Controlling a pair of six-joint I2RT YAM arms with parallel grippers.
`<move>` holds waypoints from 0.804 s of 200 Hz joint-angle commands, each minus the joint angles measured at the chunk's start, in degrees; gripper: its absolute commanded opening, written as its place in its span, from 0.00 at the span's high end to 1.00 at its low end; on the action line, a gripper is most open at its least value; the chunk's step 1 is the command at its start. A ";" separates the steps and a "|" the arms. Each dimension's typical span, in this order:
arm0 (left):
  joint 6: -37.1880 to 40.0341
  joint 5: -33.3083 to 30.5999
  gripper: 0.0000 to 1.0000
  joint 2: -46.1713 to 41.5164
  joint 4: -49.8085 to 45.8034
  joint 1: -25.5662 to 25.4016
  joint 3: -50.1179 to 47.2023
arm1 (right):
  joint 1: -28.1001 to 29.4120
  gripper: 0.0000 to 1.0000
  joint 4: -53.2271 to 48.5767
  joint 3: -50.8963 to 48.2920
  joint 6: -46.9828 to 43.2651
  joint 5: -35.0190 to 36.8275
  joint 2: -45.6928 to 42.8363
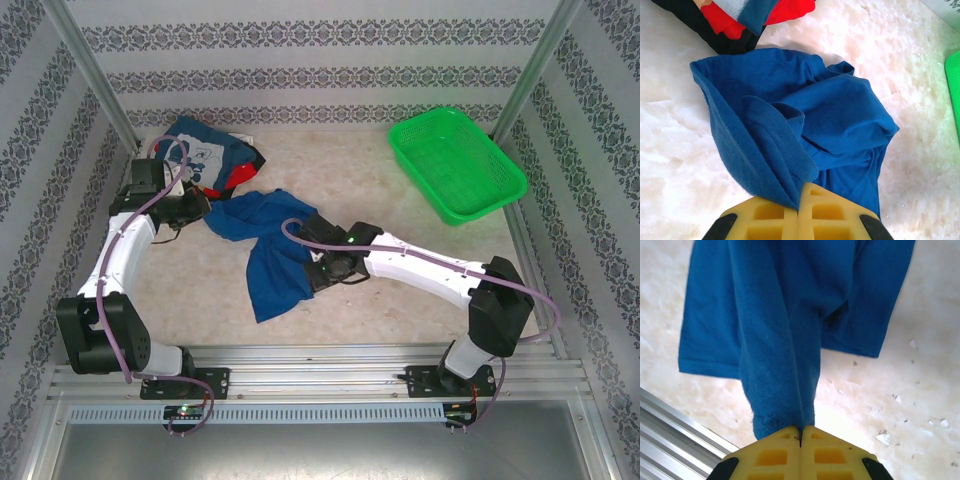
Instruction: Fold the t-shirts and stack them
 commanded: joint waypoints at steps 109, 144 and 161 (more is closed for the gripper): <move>-2.05 3.98 1.00 -0.84 3.98 -0.74 0.88 | -10.90 1.00 3.79 -9.73 1.05 -10.24 -8.31; -1.99 4.04 1.00 -1.45 4.98 -2.05 -2.38 | -11.04 1.00 10.52 -18.69 6.42 -14.99 -6.60; -1.88 3.82 1.00 -1.89 5.40 -2.54 -3.79 | -11.00 1.00 11.77 -21.04 7.63 -14.96 -5.10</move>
